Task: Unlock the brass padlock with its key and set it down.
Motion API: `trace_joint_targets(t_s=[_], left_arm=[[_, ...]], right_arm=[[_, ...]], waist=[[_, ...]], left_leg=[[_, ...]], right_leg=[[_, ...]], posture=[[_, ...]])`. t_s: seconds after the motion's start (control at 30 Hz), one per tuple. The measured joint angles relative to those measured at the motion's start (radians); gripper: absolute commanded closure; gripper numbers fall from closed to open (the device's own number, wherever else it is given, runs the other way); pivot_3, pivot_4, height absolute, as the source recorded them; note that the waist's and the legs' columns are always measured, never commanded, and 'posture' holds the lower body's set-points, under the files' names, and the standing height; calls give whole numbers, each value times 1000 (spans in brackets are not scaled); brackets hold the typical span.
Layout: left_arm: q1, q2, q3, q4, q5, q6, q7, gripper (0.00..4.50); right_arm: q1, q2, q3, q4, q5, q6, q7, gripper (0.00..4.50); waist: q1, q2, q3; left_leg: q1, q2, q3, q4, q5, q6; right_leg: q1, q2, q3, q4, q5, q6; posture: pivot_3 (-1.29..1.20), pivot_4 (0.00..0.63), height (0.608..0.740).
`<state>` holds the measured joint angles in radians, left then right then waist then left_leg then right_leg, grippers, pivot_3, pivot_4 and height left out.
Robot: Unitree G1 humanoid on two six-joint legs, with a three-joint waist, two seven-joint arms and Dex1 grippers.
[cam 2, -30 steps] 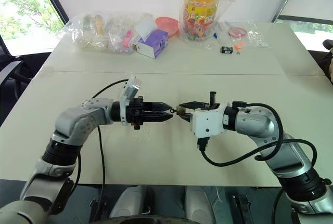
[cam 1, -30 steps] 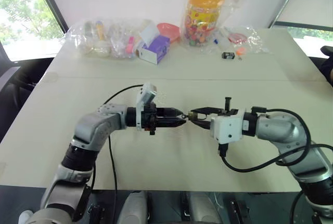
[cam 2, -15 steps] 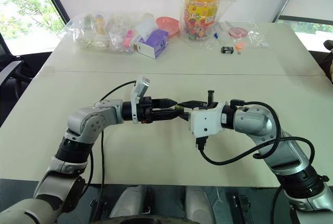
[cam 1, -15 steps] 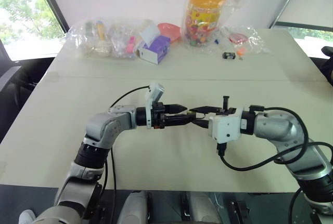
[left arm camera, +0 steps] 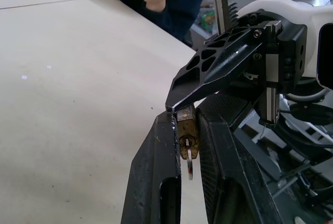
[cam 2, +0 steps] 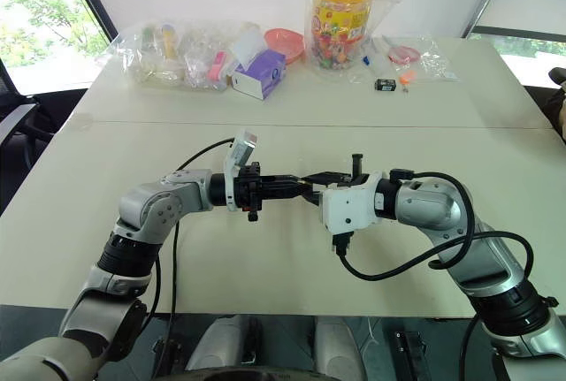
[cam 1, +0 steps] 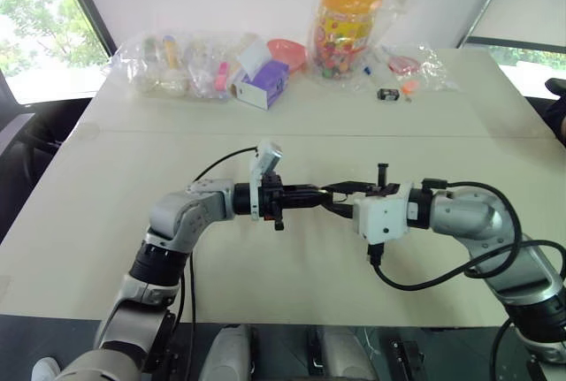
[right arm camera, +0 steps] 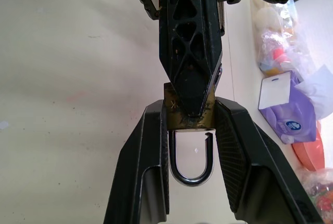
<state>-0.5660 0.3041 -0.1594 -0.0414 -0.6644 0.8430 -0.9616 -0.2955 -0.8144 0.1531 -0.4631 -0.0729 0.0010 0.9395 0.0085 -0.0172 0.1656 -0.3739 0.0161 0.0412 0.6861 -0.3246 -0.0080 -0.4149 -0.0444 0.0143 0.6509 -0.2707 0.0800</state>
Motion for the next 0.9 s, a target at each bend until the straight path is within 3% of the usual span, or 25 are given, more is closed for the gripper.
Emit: trace_joint_targets(t_s=[0.13, 0.37, 0.57, 0.67, 0.87, 0.9], left_arm=[[-1, 3, -1, 0, 0, 0, -1, 4449], [-22, 25, -15, 12, 24, -2, -4, 4500], [-31, 73, -16, 29, 52, -46, -43, 4500], [-31, 85, -17, 32, 67, -68, -67, 4500], [-32, 93, -23, 32, 74, -80, -104, 4500], [-35, 92, -25, 33, 77, -85, -105, 4500]], right_arm=[[-9, 1, 2, 1, 16, 22, 13, 3807], [-16, -12, -2, -8, 64, 131, 43, 204], [17, -63, -88, -64, 226, 377, 95, 85], [12, -24, -151, -96, 332, 499, 64, 914], [-9, 30, -171, -125, 439, 636, -15, 4079], [-13, 38, -171, -127, 452, 652, -29, 4445]], waist=[[0, 0, 0], [1, 0, 0], [0, 0, 0], [-1, 0, 0], [0, 0, 0], [0, 0, 0]], left_leg=[[0, 0, 0, 0, 0, 0], [0, 0, 0, 0, 0, 0], [0, 0, 0, 0, 0, 0], [0, 1, 0, 0, 0, 0], [0, 0, 0, 0, 0, 0], [0, 0, 0, 0, 0, 0]], right_leg=[[0, 0, 0, 0, 0, 0], [0, 0, 0, 0, 0, 0], [0, -1, 0, 0, 0, 0], [0, -1, 0, 0, 0, 0], [0, -2, 0, 0, 0, 0], [0, -1, 0, 0, 0, 0]], posture=[[0, 150, 735], [0, 150, 735], [0, 150, 735], [0, 150, 735], [0, 150, 735], [0, 150, 735]])
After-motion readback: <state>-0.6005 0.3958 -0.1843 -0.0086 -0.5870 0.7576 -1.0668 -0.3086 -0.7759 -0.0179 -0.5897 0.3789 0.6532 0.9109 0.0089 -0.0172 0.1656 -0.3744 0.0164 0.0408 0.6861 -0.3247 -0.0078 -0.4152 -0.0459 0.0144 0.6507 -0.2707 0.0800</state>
